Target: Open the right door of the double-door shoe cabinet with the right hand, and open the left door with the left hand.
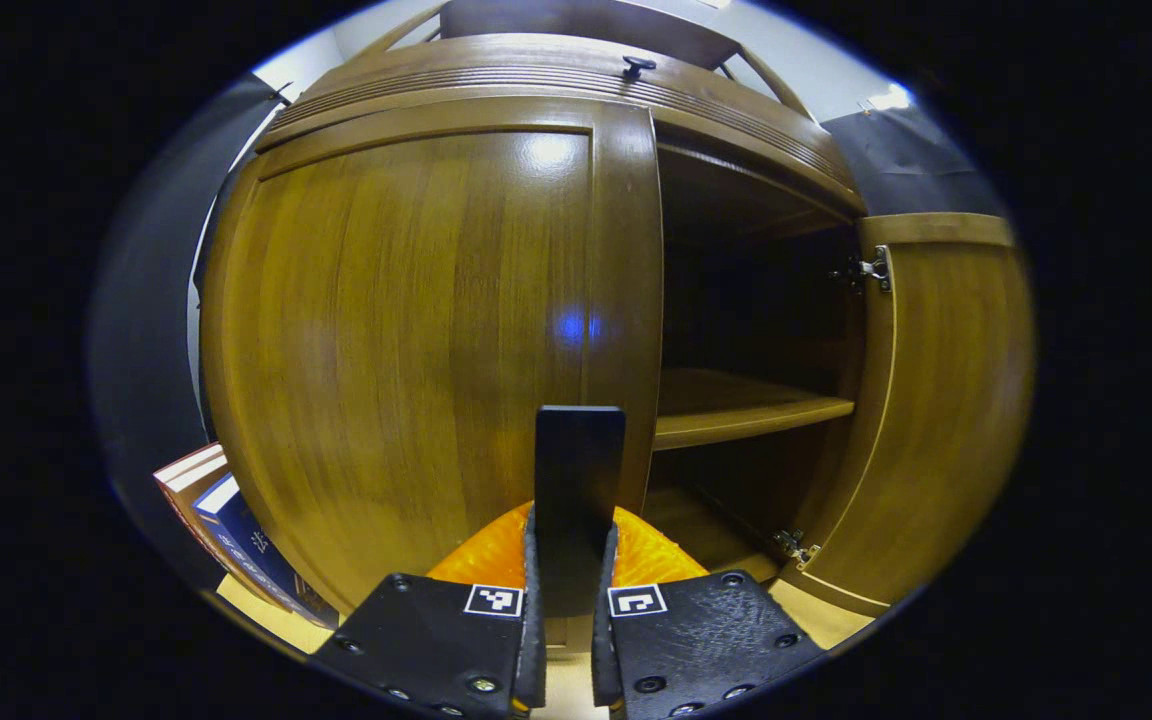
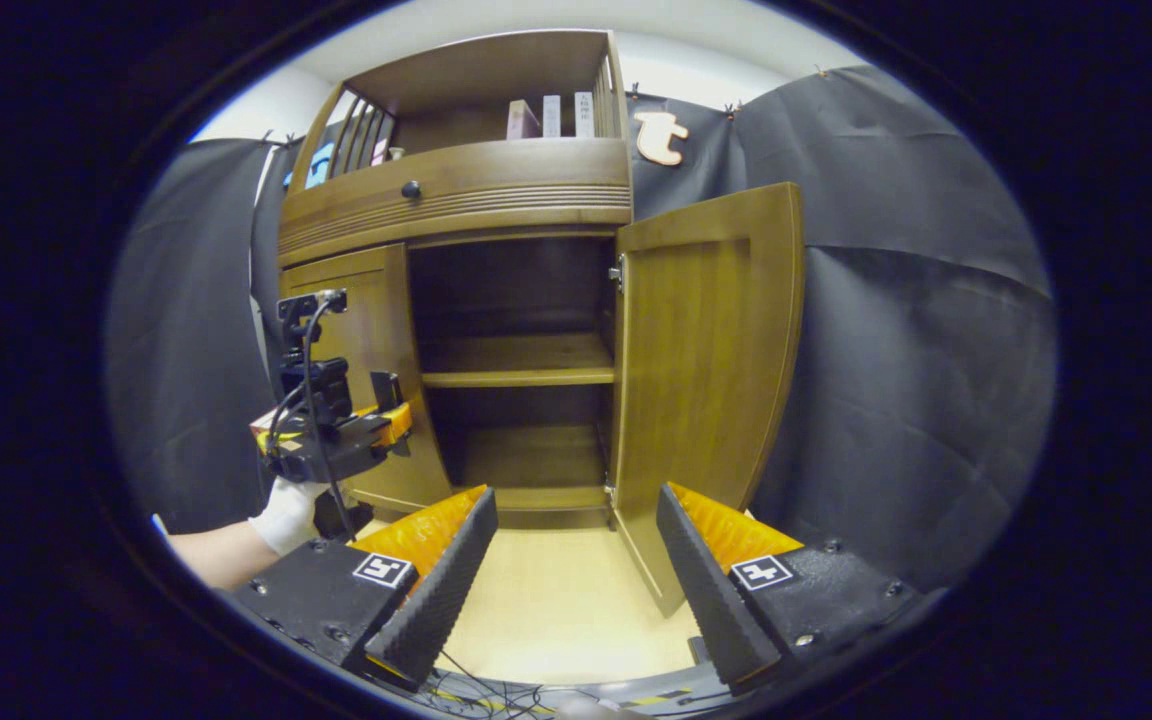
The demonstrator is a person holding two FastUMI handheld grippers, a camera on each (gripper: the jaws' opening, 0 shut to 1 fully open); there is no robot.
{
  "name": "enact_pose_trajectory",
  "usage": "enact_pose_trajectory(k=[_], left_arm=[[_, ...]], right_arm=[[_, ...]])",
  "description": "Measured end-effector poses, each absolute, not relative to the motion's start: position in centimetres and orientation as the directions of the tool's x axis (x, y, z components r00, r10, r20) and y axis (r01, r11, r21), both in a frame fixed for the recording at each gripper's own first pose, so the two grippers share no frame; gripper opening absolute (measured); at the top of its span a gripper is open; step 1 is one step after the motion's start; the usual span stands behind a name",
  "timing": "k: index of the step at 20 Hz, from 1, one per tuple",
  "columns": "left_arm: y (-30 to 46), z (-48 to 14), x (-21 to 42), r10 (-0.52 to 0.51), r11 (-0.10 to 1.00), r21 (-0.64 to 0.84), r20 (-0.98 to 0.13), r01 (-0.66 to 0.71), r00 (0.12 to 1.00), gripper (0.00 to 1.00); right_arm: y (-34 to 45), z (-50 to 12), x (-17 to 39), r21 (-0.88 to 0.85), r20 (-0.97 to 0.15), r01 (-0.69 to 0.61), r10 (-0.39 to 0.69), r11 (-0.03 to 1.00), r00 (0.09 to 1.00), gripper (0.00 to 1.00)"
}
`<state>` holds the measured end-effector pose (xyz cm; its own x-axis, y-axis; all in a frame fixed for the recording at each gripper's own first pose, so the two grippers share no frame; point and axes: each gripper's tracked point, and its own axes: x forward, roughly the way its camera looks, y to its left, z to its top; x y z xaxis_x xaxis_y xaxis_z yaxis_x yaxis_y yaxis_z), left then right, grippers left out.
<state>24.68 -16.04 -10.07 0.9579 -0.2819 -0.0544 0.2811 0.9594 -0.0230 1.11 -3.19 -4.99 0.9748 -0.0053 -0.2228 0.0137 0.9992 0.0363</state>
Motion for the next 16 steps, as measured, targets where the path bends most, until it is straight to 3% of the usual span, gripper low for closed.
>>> enact_pose_trajectory(k=[10, 16], left_arm=[[-12.0, -10.4, 17.0, -0.300, 0.954, -0.010, -0.047, 0.300, 0.953, 0.17], [-6.7, -10.7, 12.0, -0.242, 0.970, -0.031, -0.057, 0.240, 0.969, 0.17]], right_arm=[[-1.7, -4.5, 0.2, 0.028, -0.201, -0.021, 0.026, 0.999, 0.979, 1.00], [0.0, -4.6, 0.5, 0.027, -0.205, -0.061, 0.065, 0.998, 0.977, 1.00]])
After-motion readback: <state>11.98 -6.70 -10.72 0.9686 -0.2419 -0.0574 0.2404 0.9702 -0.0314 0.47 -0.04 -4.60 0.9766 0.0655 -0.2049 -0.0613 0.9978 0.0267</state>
